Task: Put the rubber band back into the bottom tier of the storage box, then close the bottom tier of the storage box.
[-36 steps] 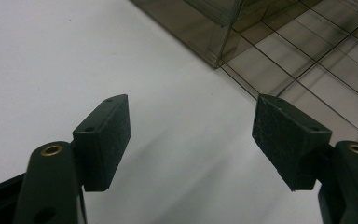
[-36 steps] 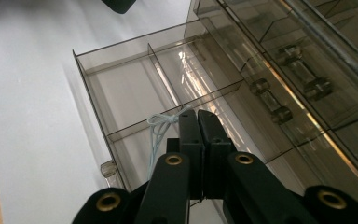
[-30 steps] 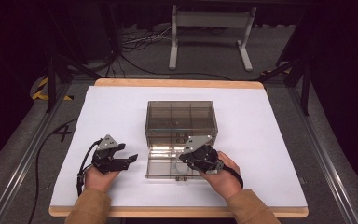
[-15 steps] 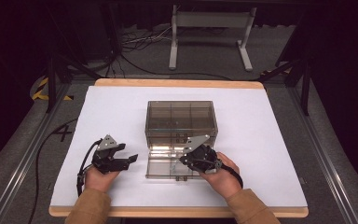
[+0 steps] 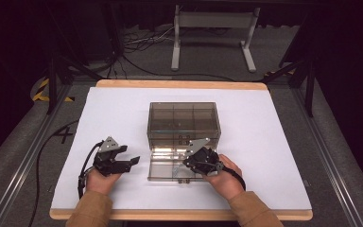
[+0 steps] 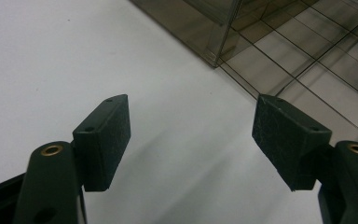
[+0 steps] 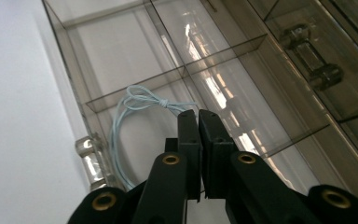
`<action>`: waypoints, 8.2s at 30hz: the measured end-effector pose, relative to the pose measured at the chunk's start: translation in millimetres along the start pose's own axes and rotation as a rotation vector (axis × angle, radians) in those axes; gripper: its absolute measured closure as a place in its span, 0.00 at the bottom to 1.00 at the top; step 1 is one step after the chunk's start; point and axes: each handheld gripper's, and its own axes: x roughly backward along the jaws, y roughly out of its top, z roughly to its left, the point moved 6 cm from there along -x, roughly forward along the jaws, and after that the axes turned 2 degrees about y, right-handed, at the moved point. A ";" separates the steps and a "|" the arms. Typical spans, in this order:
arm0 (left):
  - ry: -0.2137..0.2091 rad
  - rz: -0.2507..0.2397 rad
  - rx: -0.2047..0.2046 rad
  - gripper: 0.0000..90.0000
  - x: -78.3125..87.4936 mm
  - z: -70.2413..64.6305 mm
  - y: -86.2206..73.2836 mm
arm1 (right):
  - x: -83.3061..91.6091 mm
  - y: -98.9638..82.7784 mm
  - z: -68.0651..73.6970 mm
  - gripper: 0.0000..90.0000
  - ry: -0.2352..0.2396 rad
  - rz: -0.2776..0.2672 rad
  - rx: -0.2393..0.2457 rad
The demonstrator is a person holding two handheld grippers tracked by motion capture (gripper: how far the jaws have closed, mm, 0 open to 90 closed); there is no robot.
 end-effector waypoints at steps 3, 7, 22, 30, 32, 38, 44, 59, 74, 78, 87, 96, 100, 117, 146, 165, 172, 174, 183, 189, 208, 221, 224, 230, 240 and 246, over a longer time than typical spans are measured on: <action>0.000 0.000 0.000 0.32 -0.1 0.0 0.0 | -0.4 -0.7 -1.1 0.91 -0.006 -0.001 0.004; 0.001 0.000 -0.002 0.32 -0.1 0.3 0.0 | 2.0 0.7 -1.9 0.87 -0.027 -0.014 0.007; -0.007 -0.001 0.004 0.32 -0.4 1.1 0.8 | 14.5 2.8 -3.3 1.00 0.008 -0.048 -0.007; -0.023 -0.018 0.021 0.32 0.9 3.6 6.5 | 31.6 1.3 -2.8 1.00 0.052 -0.083 -0.024; -0.023 -0.022 0.027 0.32 0.9 4.5 7.2 | 34.6 0.8 -1.4 1.00 0.067 -0.084 -0.014; -0.023 -0.024 0.026 0.32 0.1 4.7 7.9 | 37.9 1.0 5.4 1.00 0.122 -0.082 0.026; -0.027 -0.021 0.025 0.32 1.0 4.6 7.8 | 37.5 1.5 14.3 1.00 0.168 -0.049 0.075; -0.032 -0.022 0.023 0.32 0.7 4.3 8.1 | 29.6 -1.9 31.2 1.00 0.251 0.030 0.152; -0.034 -0.019 0.023 0.32 -0.1 3.2 8.2 | 13.0 -8.4 43.2 1.00 0.295 0.117 0.206; -0.033 -0.017 0.023 0.32 0.0 2.8 8.0 | 8.4 -11.4 47.3 1.00 0.304 0.156 0.204; -0.034 -0.013 0.021 0.32 -0.1 2.9 7.7 | 1.3 -14.8 49.3 1.00 0.311 0.193 0.224; -0.032 -0.008 0.017 0.32 -0.4 3.2 6.2 | -1.8 -15.6 49.4 1.00 0.310 0.213 0.230; -0.028 -0.005 0.015 0.32 0.1 3.4 5.1 | -1.5 -15.5 48.7 1.00 0.306 0.221 0.220; -0.020 -0.006 0.018 0.32 2.4 4.3 3.5 | -1.8 -12.8 50.8 1.00 0.299 0.228 0.222; -0.023 -0.004 0.022 0.32 2.4 3.8 2.4 | -10.5 -6.0 35.4 1.00 0.188 0.158 0.213; -0.020 -0.001 0.022 0.32 4.6 4.8 0.0 | -16.6 1.1 17.2 1.00 0.169 0.154 0.186; -0.020 -0.002 0.022 0.32 4.6 4.6 0.1 | -18.5 2.8 9.2 1.00 0.158 0.152 0.179; -0.021 -0.002 0.023 0.32 4.5 4.5 0.1 | -18.6 2.3 7.9 1.00 0.158 0.154 0.169; -0.024 -0.002 0.028 0.32 3.6 4.1 -0.1 | -19.7 5.2 -3.3 1.00 0.142 0.135 0.157; -0.025 -0.003 0.030 0.32 3.7 4.2 -0.1 | -21.4 7.3 -8.8 1.00 0.136 0.138 0.146; -0.025 -0.002 0.028 0.32 3.7 4.7 -0.1 | -28.4 11.5 -25.6 1.00 0.083 0.095 0.121; -0.025 -0.003 0.029 0.32 3.5 4.4 0.0 | -32.2 13.5 -34.4 1.00 0.041 0.079 0.096; -0.025 -0.003 0.029 0.32 3.5 4.5 0.0 | -33.1 13.7 -35.8 1.00 0.029 0.078 0.089; -0.026 -0.003 0.030 0.32 3.6 4.2 0.0 | -35.7 14.3 -38.8 1.00 0.020 0.073 0.079; -0.023 -0.003 0.027 0.32 4.0 4.4 0.1 | -37.7 13.6 -38.0 1.00 0.016 0.069 0.075; -0.022 -0.003 0.026 0.32 4.1 4.5 0.1 | -37.9 13.5 -38.0 1.00 0.013 0.064 0.073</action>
